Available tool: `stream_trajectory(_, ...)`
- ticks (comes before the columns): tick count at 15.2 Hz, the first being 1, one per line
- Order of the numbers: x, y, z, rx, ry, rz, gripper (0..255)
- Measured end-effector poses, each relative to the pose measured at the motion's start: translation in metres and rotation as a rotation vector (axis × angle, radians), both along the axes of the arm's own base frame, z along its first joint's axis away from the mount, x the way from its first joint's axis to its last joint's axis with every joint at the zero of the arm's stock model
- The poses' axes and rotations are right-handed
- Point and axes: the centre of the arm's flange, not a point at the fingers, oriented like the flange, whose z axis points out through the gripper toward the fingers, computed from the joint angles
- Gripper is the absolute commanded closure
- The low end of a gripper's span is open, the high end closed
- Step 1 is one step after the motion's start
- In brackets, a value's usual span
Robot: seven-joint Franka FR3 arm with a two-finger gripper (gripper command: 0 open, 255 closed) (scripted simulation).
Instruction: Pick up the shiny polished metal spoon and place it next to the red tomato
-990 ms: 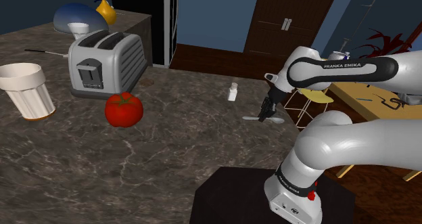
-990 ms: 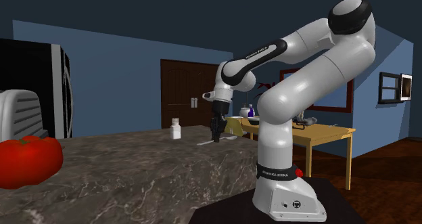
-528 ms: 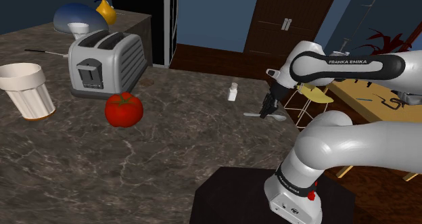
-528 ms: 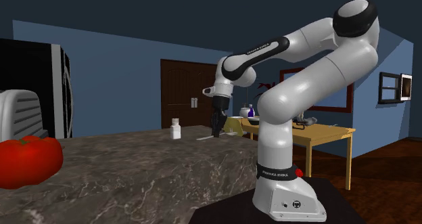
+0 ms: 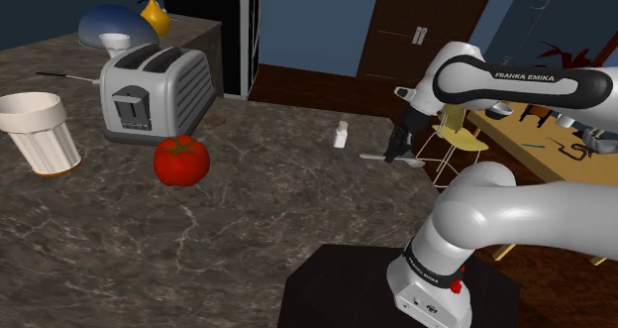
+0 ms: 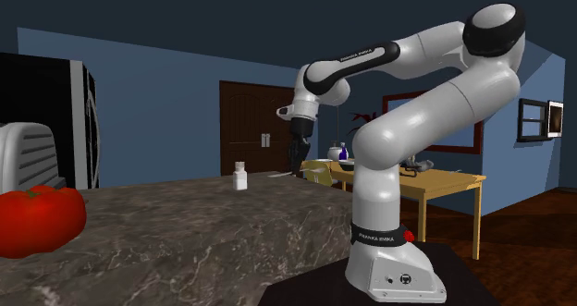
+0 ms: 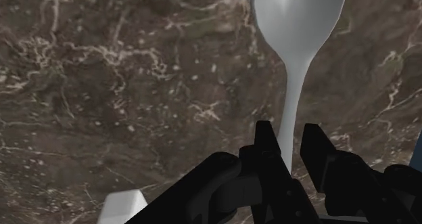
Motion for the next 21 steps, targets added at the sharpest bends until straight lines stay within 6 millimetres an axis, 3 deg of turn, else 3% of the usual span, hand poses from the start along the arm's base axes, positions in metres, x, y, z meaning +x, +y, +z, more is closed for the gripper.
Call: stream_trajectory(21, 0.000, -0.001, 0.109, 0.000, 0.000, 0.000, 255)
